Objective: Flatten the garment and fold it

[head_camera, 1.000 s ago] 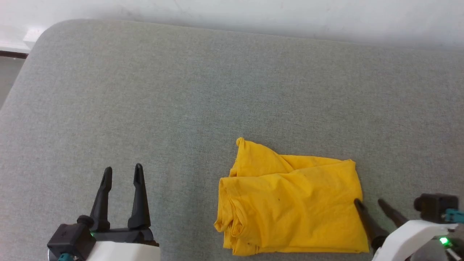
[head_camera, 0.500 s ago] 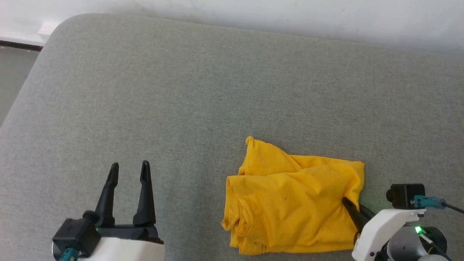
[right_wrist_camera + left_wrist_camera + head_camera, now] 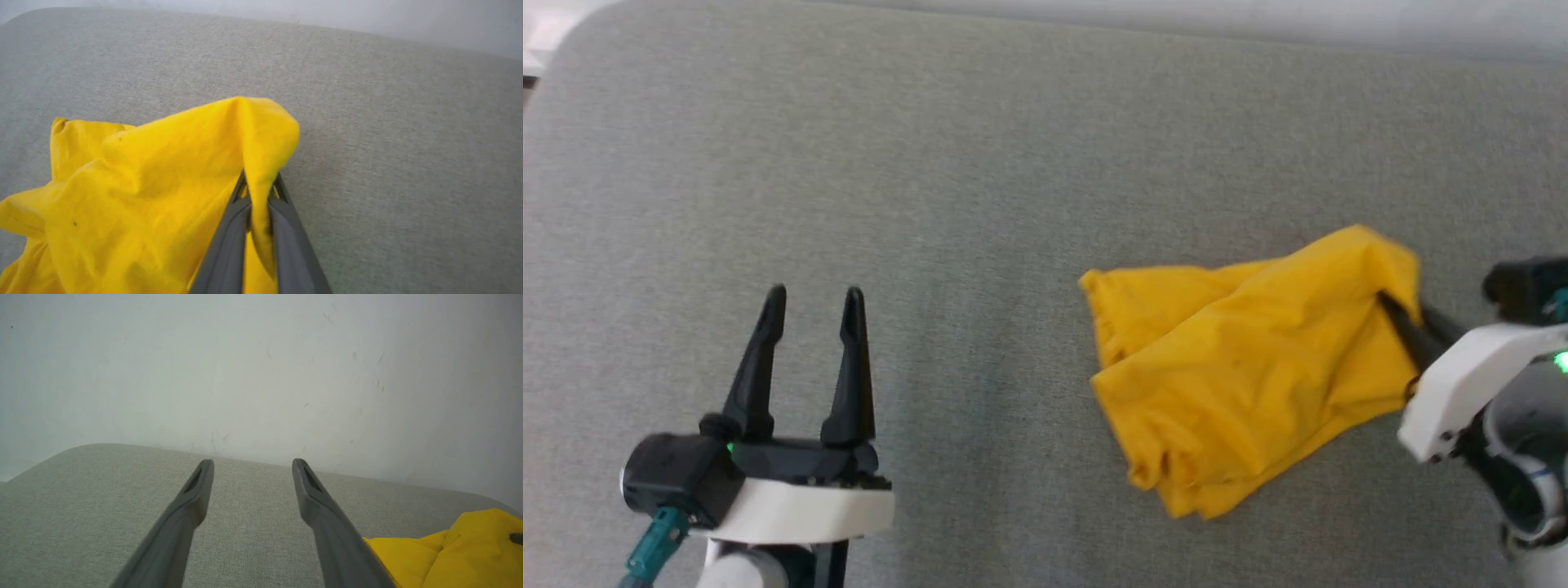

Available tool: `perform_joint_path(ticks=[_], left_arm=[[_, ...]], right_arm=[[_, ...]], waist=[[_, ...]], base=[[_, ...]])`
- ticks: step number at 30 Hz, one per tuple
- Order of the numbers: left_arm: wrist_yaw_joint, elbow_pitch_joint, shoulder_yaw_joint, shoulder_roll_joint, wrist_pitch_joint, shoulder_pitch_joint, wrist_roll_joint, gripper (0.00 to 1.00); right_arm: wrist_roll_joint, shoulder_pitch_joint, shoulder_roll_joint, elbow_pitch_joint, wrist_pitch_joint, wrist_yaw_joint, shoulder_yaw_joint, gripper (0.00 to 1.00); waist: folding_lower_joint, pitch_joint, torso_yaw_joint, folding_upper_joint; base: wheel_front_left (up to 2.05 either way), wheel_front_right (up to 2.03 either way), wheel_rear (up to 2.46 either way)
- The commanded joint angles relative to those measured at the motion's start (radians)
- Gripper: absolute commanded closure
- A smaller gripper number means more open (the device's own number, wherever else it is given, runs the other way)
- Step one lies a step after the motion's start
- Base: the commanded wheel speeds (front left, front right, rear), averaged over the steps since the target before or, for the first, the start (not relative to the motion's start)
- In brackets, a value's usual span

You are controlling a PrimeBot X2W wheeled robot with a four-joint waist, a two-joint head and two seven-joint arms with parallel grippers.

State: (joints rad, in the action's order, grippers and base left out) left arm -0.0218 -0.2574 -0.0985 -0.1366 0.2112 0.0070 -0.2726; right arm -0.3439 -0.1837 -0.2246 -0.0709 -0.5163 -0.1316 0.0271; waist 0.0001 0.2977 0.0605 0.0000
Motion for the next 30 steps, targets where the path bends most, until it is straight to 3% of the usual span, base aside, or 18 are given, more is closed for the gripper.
perform_joint_path(ticks=[1,7,18,30], left_arm=[[-0.006,-0.01,0.0,-0.009,-0.002,-0.026,0.014,0.0],[-0.014,-0.034,-0.007,-0.029,-0.021,-0.119,0.054,0.0],[-0.015,-0.087,-0.021,-0.076,-0.082,-0.275,0.119,0.0],[-0.024,-0.142,-0.017,-0.104,-0.117,-0.344,0.147,0.0]], right_arm=[[0.005,-0.027,-0.018,-0.005,-0.007,0.001,0.01,1.0],[0.013,-0.12,-0.117,0.002,-0.041,0.001,0.062,1.0],[0.068,-0.248,-0.241,0.036,-0.076,0.001,0.179,1.0],[0.117,-0.311,-0.354,0.165,-0.03,0.001,0.29,1.0]], waist=[[-0.0001,0.048,-0.044,0.0],[-0.0001,0.132,-0.106,0.0],[-0.0001,0.29,-0.212,0.0],[-0.0001,0.412,-0.253,0.0]], base=[[0.0,0.0,0.0],[0.0,0.0,0.0],[0.0,0.0,0.0],[0.0,0.0,0.0]])
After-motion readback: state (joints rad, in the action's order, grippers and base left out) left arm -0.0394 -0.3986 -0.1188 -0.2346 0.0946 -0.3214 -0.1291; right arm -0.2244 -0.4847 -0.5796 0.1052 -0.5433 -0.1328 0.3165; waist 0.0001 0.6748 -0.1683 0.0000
